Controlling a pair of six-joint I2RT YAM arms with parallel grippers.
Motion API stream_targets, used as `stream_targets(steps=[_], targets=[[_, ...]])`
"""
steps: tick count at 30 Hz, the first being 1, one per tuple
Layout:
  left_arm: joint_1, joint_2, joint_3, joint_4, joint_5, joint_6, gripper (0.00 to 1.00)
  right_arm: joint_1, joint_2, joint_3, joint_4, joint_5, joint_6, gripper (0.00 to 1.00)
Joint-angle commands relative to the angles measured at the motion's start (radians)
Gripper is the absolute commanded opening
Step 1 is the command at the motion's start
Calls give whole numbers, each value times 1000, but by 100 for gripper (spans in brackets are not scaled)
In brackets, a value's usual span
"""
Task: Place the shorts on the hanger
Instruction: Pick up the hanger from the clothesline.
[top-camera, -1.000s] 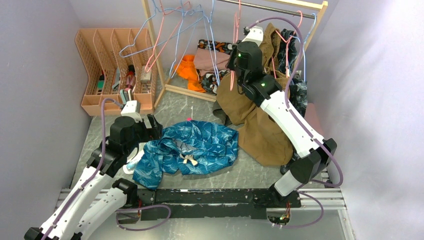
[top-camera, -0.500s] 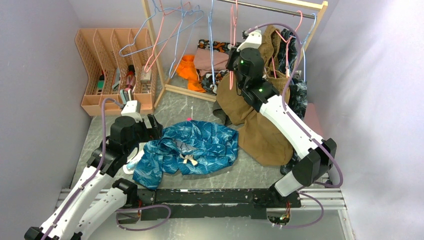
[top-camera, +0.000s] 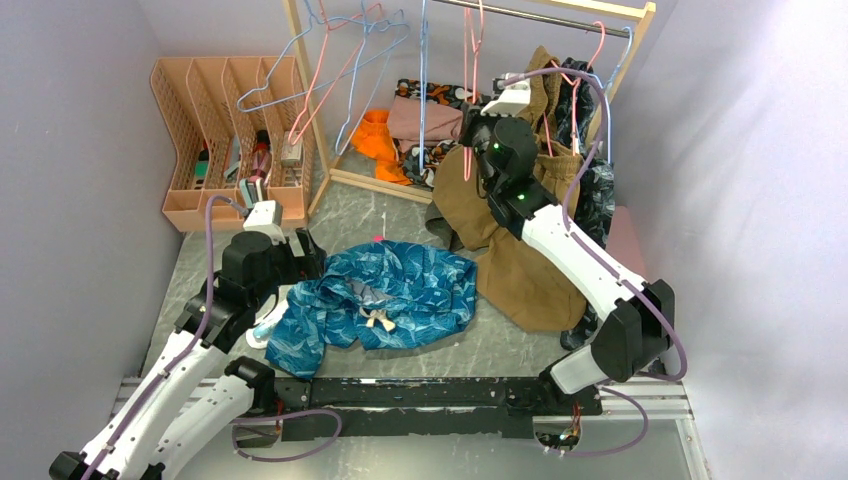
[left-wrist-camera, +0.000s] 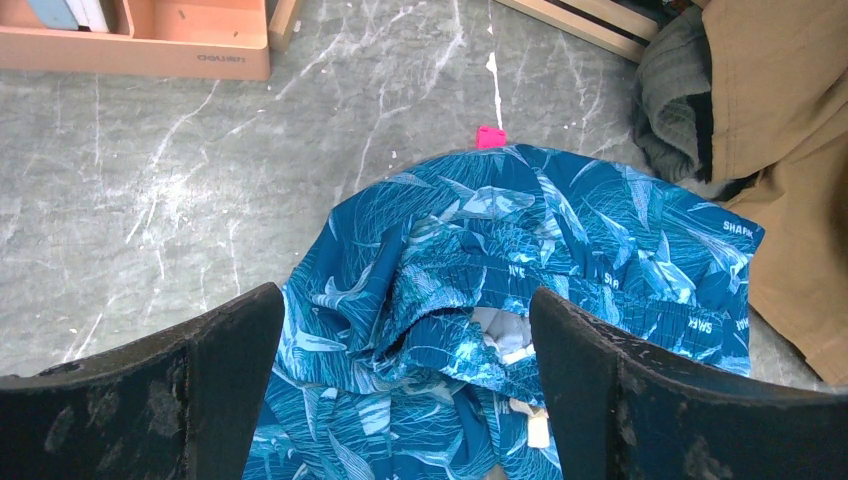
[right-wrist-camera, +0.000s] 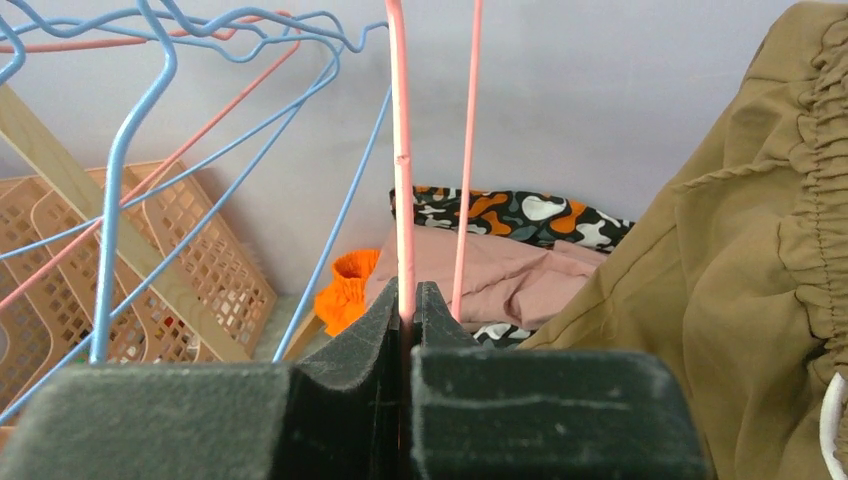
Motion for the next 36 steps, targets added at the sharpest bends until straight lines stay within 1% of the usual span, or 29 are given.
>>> stream_targets(steps=[1, 11, 17, 23, 26, 32, 34, 36], targets=[[9, -4, -1, 16, -8, 1, 96, -19, -34, -53, 177, -42, -31, 0], [9, 3, 2, 16, -10, 1, 96, -31, -37, -98, 295, -95, -50, 0], [9, 5, 2, 17, -11, 2, 96, -32, -45, -99, 293, -116, -49, 0], [9, 5, 4, 16, -20, 4, 96, -32, -89, -124, 261, -168, -50, 0], [9, 0, 3, 16, -22, 4, 96, -32, -128, -126, 193, -203, -52, 0], [11, -4, 5, 16, -33, 4, 96, -33, -246, -138, -2, -243, -29, 0], [11, -8, 10, 13, -55, 6, 96, -33, -306, -163, -47, -248, -30, 0], [10, -15, 12, 11, -88, 3, 96, -33, -351, -148, -147, -241, -24, 0]])
